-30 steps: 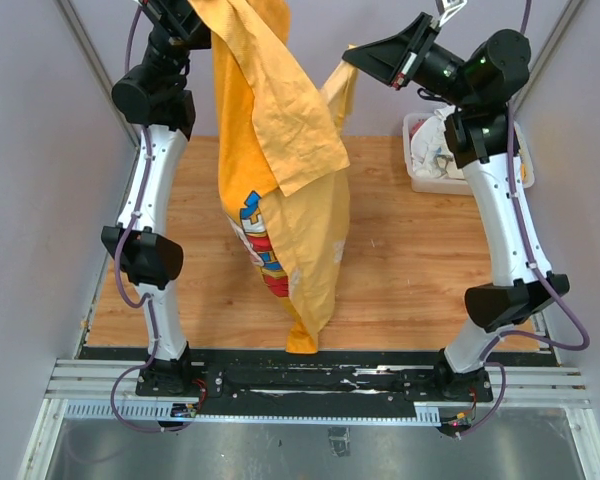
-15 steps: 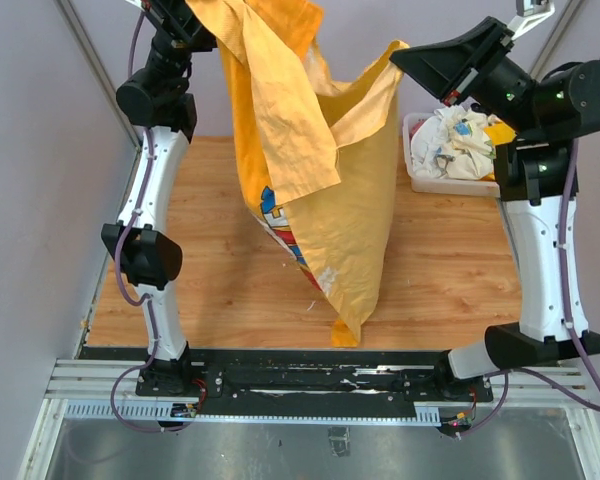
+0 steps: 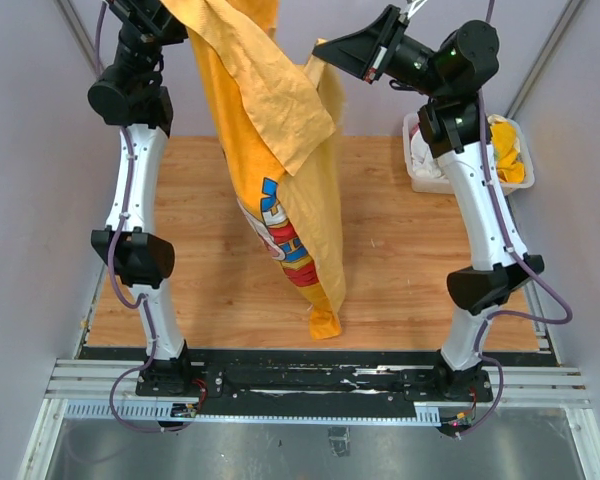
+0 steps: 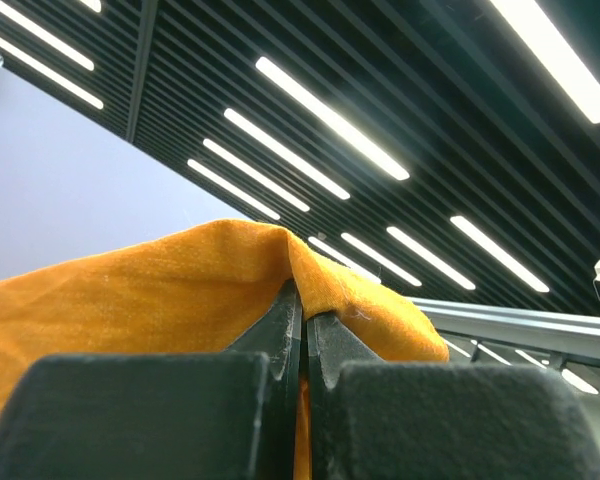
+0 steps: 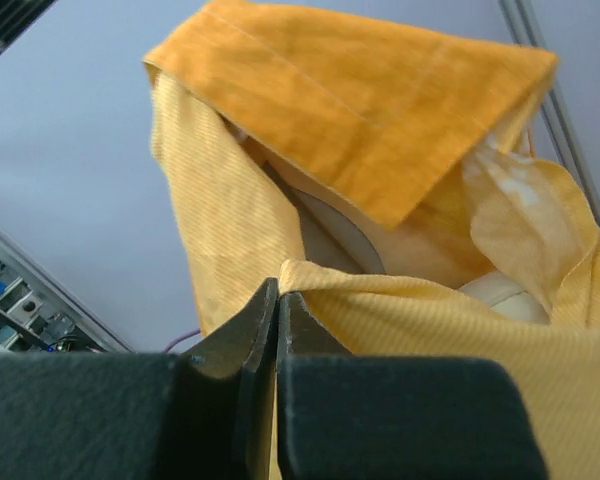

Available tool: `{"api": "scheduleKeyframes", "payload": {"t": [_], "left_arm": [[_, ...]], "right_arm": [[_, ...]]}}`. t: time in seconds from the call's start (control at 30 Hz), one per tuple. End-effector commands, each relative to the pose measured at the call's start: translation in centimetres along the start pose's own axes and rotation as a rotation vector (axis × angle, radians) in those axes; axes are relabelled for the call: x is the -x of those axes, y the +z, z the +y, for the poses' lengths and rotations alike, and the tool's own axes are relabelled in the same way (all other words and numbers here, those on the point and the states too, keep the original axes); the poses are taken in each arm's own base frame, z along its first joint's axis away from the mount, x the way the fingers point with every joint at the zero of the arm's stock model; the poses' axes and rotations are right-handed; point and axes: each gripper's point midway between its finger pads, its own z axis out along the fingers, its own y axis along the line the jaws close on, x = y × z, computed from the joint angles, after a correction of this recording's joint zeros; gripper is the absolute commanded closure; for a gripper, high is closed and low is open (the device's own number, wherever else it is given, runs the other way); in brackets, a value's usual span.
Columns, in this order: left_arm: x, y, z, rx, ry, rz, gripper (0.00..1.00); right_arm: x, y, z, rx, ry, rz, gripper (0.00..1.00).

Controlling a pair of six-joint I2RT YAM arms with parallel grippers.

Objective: Remove the trousers from the hanger

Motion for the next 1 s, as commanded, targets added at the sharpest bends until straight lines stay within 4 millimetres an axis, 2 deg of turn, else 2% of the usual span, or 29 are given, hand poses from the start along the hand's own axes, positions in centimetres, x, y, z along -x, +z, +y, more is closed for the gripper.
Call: {"api": "scheduleKeyframes", "payload": {"t": [0.0, 0.07, 0.17, 0.2, 0.27, 0.37, 0.43, 0.63, 0.77, 0.97], "left_arm": [[-0.5, 1.5, -7.8, -0.126, -0.079, -0.004, 1.0], [-0.7, 1.3, -7.5, -0.117, -0.076, 0.005, 1.0], [-0.9, 0.6, -6.7, -0.098, -0.085, 0.003, 1.0], [-0.8, 0.2, -6.2, -0.086, -0.092, -0.006, 1.0], [-0.6, -0.5, -5.1, -0.064, -0.105, -0.023, 1.0], [-0.2, -1.0, -4.3, -0.056, -0.119, -0.042, 1.0], [0.1, -0.9, -4.4, -0.067, -0.128, -0.052, 1.0], [0.5, 0.5, -7.0, -0.118, -0.112, -0.047, 1.0], [1.2, 1.1, -8.0, -0.106, -0.08, -0.06, 1.0], [1.8, 0.9, -8.6, -0.097, -0.061, -0.073, 1.0]], "right_arm": [[1.9, 0.9, 7.8, 0.187, -0.095, -0.041, 0.99], [2.0, 0.6, 9.3, 0.222, -0.119, -0.039, 0.99], [2.8, -1.4, 10.5, 0.215, -0.173, -0.082, 0.99], [2.8, -1.9, 9.9, 0.191, -0.176, -0.091, 0.99], [3.1, -3.1, 10.5, 0.179, -0.216, -0.102, 0.99], [3.1, -3.7, 9.6, 0.144, -0.212, -0.096, 0.99], [2.7, -3.6, 8.6, 0.126, -0.189, -0.086, 0.99], [2.0, -2.4, 4.6, 0.087, -0.105, -0.074, 0.99], [1.3, -1.2, 2.4, 0.085, -0.039, -0.051, 0.99], [0.8, 0.2, 2.6, 0.111, -0.033, -0.035, 0.99]]}}
